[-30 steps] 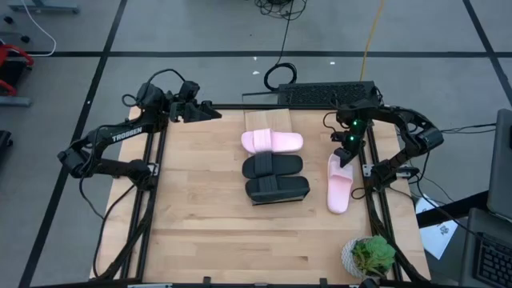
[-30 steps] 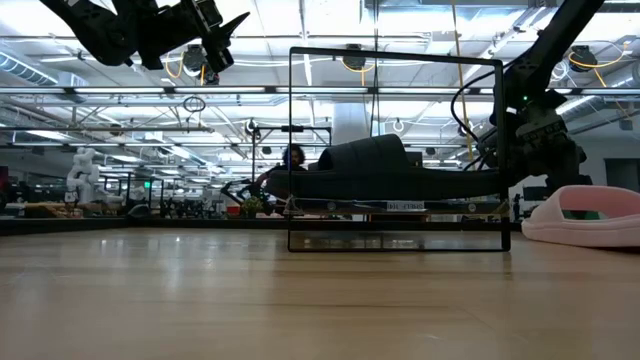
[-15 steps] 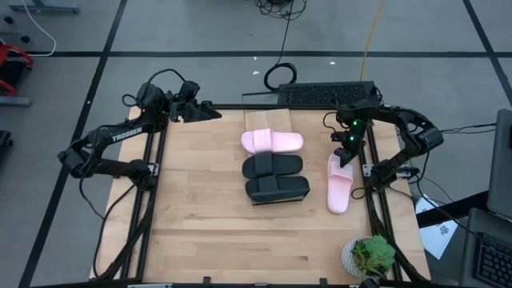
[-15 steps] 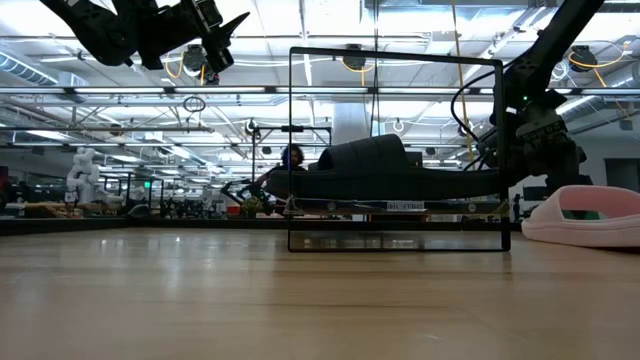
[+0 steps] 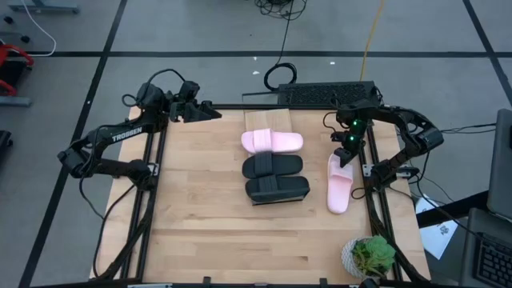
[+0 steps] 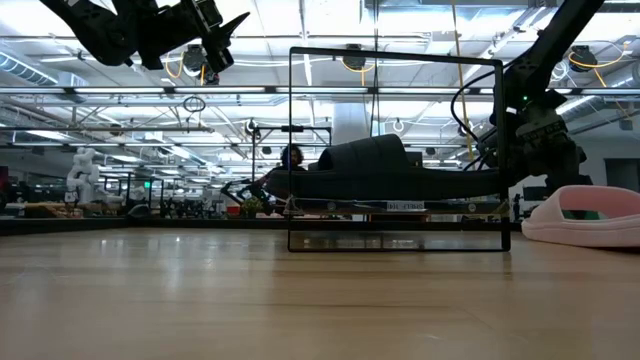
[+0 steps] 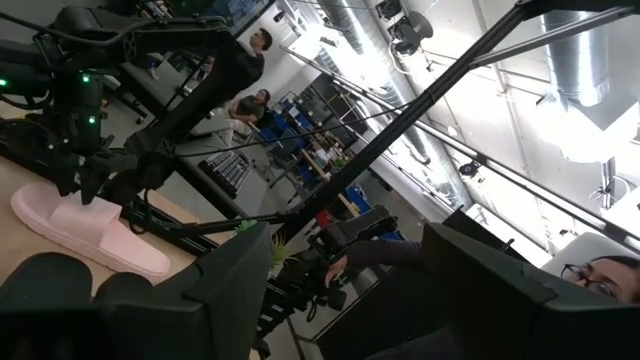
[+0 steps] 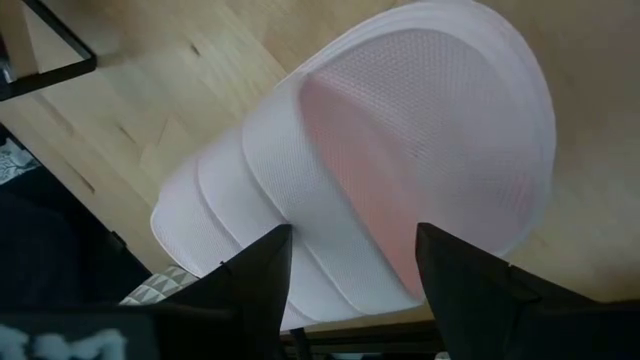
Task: Pick and place slides into the shelf
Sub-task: Put the pink slide on the shelf
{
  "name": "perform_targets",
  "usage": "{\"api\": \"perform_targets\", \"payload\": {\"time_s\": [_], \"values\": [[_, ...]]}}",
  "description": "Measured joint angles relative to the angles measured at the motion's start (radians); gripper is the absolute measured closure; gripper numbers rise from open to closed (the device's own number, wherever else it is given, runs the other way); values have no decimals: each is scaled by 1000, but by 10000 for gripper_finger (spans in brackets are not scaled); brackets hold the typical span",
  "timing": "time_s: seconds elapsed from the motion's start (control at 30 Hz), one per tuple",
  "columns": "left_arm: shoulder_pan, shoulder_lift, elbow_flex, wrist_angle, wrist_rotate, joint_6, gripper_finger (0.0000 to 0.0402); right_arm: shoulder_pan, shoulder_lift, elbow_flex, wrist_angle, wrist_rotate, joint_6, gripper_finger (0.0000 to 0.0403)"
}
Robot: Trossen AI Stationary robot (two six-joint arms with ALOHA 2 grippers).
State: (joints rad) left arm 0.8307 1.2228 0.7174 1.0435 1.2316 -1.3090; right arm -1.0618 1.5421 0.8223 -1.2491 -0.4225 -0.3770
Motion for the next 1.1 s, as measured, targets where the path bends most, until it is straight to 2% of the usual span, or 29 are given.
{"api": "perform_targets", "payload": {"time_s": [0.27,1.1], "values": [[0,0,0,0,0,3,142,0,0,0,-3,-28,-12,200],[0,0,0,0,0,23,142,0,0,0,-1,-17,-6,200]]}}
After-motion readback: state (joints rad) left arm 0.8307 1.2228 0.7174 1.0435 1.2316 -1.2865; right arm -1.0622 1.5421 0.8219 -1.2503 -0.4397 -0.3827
